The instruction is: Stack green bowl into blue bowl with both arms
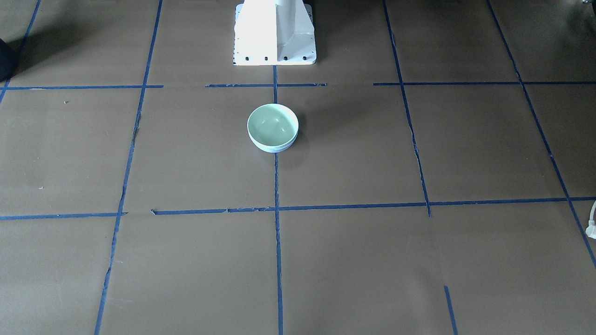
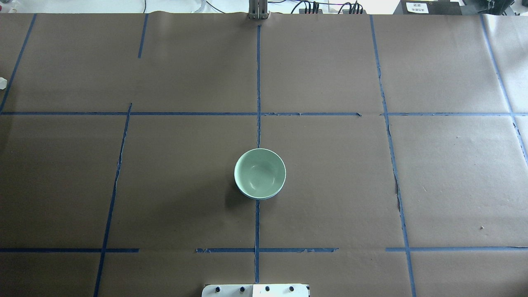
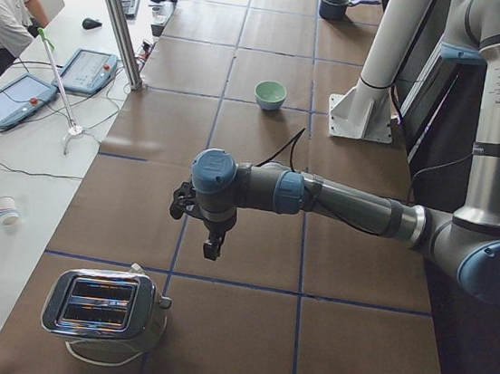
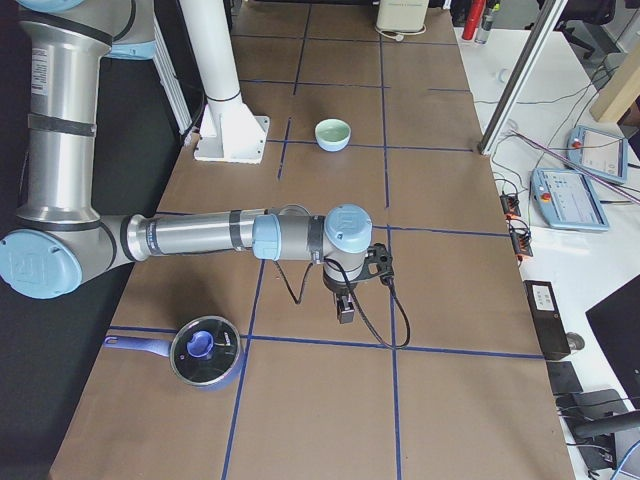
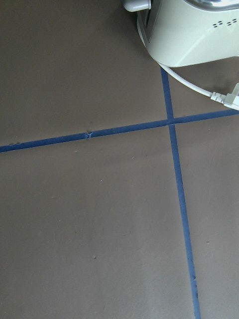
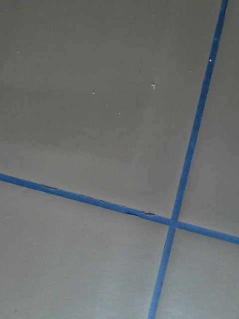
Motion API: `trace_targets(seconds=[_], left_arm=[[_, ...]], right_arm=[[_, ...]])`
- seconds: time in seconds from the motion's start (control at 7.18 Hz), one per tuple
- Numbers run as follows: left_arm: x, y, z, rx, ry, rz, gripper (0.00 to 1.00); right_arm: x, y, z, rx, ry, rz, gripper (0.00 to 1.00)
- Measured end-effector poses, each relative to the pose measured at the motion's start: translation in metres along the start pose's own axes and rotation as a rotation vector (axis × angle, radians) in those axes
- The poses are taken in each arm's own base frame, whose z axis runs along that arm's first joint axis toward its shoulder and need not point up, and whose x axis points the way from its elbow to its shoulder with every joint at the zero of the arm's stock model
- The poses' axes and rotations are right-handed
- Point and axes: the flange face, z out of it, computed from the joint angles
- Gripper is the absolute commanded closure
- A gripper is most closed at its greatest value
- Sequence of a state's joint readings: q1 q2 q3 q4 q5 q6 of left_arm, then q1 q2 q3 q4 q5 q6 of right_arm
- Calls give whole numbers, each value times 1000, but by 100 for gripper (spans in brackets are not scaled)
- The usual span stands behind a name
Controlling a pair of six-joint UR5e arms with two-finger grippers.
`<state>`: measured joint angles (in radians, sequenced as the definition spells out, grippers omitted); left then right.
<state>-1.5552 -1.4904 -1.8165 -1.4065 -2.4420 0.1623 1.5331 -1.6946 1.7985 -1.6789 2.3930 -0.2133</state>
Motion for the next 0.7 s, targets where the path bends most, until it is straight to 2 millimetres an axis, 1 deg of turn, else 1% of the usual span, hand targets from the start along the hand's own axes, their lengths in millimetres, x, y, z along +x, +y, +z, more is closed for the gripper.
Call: trace_targets(seconds=[0.28,0.56,0.7], left_arm=[[1,-2,-1,4,-4,7,0],[3,-2,-2,8,-4,11,0],[3,-3,-2,8,-4,12,0]], right_arm=[[-1,-5,4,-8,-1,1,0],[-4,-17,7,-14,-1,-13,0],[-5,-19,8,-17,-2,-16,0]])
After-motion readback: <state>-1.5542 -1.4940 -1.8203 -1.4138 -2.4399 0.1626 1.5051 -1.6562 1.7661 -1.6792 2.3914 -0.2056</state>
